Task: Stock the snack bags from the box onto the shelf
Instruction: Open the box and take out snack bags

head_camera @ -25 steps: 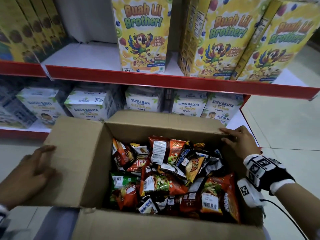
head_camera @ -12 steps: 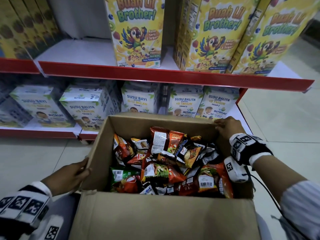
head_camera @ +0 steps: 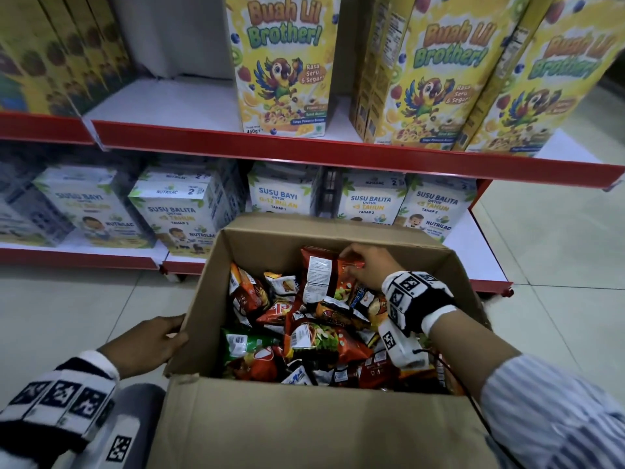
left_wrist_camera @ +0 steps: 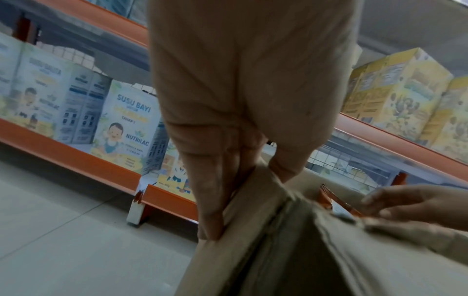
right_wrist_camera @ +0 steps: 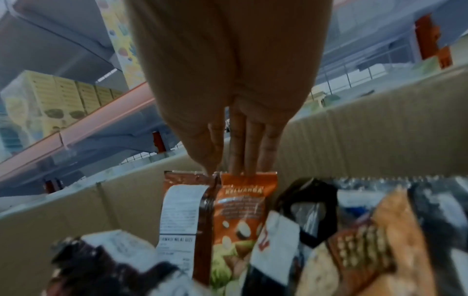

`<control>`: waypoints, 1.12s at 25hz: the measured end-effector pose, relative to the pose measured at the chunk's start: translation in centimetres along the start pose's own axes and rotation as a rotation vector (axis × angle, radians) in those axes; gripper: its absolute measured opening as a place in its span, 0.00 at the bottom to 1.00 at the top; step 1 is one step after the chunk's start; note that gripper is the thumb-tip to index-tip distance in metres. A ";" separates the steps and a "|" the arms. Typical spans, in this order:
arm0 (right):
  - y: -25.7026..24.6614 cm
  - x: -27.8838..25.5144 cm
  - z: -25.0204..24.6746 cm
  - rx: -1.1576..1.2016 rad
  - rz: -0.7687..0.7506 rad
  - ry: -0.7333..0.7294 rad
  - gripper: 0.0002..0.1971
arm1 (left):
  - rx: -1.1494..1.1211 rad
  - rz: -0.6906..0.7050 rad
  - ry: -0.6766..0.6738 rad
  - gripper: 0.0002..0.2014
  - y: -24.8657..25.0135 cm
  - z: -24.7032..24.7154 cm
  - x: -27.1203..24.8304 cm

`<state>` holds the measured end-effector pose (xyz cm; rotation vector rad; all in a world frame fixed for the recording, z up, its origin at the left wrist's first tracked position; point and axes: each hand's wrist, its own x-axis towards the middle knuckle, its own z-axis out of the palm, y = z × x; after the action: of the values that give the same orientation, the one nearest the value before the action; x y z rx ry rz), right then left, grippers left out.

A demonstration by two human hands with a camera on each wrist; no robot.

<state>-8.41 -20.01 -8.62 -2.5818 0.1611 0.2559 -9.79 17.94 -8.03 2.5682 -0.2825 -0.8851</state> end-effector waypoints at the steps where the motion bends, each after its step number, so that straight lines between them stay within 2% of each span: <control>1: -0.1 0.3 0.5 -0.017 0.029 0.010 0.17 | 0.022 -0.014 0.018 0.16 0.3 0.1 0.1; 3: 0.1 0.6 1.3 -0.011 0.092 0.026 0.24 | 0.034 -0.050 0.070 0.17 1.1 0.3 0.2; 5: 0.5 0.5 1.9 -0.082 0.129 -0.036 0.32 | 0.061 -0.019 0.166 0.17 1.9 0.1 0.1; 8: 1.0 -0.4 2.3 -0.251 0.115 -0.109 0.27 | -0.035 0.146 0.450 0.18 4.1 -0.3 0.3; 10: 0.7 -1.2 1.4 -0.236 0.072 -0.060 0.20 | -0.235 0.201 0.540 0.18 6.6 -0.8 0.6; 11: 0.1 -1.5 0.5 -0.153 0.033 -0.004 0.17 | -0.343 0.201 0.527 0.18 8.1 -1.2 0.6; 12: -0.4 -1.9 -0.3 -0.007 -0.004 0.053 0.14 | -0.424 0.187 0.456 0.20 9.5 -1.3 0.9; 14: -1.6 -2.9 -2.0 0.304 -0.127 0.153 0.14 | -0.501 0.140 0.254 0.25 12.1 -1.5 1.1; 16: -2.7 -4.1 -3.4 0.442 -0.260 0.194 0.14 | -0.619 0.108 0.071 0.28 14.5 -1.3 1.0; 18: -3.6 -5.1 -4.1 0.489 -0.356 0.170 0.14 | -0.736 0.110 -0.002 0.32 15.9 -0.9 0.9; 19: -3.9 -5.5 -4.2 0.503 -0.388 0.145 0.16 | -0.775 0.124 0.008 0.32 16.4 -0.7 1.1; 21: -4.2 -6.1 -3.9 0.552 -0.411 0.097 0.19 | -0.856 0.145 0.127 0.29 16.9 0.0 1.8; 23: -4.1 -6.4 -3.2 0.644 -0.394 0.082 0.19 | -1.017 0.110 0.251 0.34 16.8 0.6 2.7; 26: -4.0 -6.5 -2.1 0.969 -0.194 0.099 0.19 | -1.145 0.105 0.351 0.45 16.3 1.4 3.5; 27: -4.0 -6.3 -1.9 1.030 -0.101 0.088 0.20 | -1.156 0.118 0.363 0.48 16.0 1.6 3.7; 28: -4.0 -6.1 -1.8 1.003 -0.024 0.075 0.25 | -1.154 0.128 0.363 0.49 15.8 1.9 3.8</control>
<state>-13.42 -17.14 -3.77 -1.5936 0.2155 0.0375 -8.89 2.03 -4.51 1.5421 0.1523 -0.3256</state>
